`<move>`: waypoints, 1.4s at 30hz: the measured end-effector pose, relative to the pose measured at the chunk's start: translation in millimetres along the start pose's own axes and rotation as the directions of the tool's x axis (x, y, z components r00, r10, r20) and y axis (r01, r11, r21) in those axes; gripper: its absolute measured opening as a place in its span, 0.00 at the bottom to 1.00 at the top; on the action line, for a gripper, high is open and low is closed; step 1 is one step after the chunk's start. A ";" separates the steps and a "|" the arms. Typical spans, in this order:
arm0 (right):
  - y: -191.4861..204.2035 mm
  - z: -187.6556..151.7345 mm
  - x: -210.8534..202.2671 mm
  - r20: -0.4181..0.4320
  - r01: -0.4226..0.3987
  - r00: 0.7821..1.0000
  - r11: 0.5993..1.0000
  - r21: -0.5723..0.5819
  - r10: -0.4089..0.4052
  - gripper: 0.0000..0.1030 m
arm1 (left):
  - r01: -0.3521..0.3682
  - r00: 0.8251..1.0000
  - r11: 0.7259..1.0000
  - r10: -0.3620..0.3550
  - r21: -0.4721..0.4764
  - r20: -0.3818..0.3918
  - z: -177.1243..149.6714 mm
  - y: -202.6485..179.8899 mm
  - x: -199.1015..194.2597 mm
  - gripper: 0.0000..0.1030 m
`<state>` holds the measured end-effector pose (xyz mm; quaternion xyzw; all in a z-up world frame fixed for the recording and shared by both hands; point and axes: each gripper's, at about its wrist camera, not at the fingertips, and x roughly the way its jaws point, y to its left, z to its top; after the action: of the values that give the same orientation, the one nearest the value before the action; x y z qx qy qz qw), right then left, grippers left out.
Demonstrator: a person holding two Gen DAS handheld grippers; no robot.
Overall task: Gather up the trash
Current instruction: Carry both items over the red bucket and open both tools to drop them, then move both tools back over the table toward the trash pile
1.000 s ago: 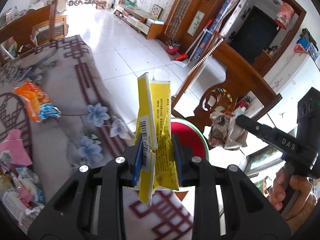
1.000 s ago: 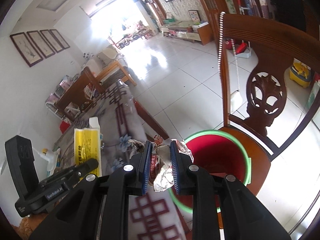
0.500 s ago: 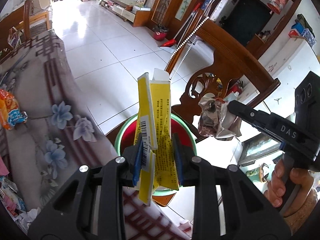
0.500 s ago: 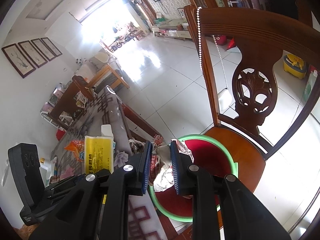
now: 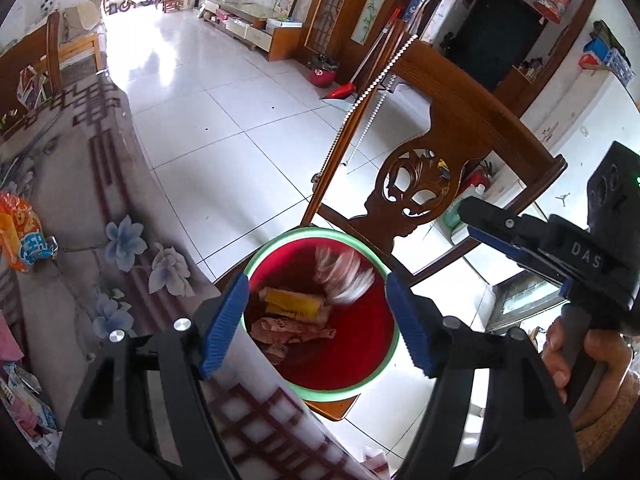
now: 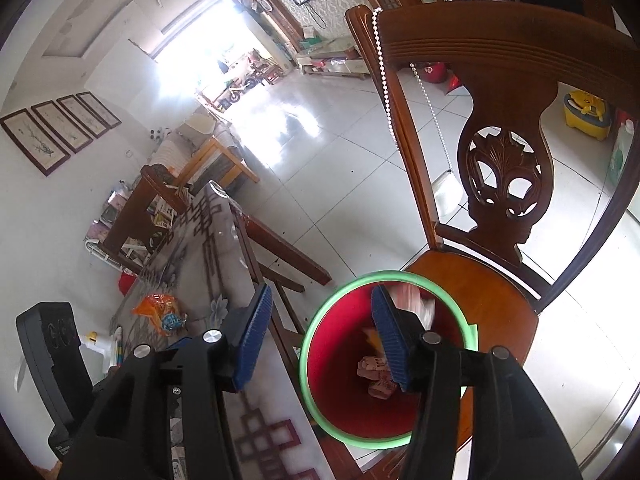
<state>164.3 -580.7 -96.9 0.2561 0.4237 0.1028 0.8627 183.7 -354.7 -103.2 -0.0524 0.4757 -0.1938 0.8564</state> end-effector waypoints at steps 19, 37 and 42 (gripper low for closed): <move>40.2 -20.7 1.2 -0.003 0.019 1.000 0.998 -0.056 -0.019 0.52 | -0.002 0.997 0.998 0.006 -0.055 0.076 -16.1 42.2 -51.5 0.66; 183.7 -100.7 55.8 -0.107 -0.018 0.994 0.981 -0.191 -0.003 0.52 | -0.053 0.988 0.969 0.086 -0.242 0.128 -85.1 196.6 -147.6 0.66; 234.8 -129.5 78.3 -0.159 -0.060 0.987 0.968 -0.242 0.021 0.52 | -0.132 0.972 0.934 0.187 -0.333 0.139 -118.5 261.2 -189.2 0.66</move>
<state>120.7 -304.9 -91.9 0.1468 0.4683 0.1918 0.8499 69.0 -31.1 -88.7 -0.1682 0.4295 -0.0383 0.8864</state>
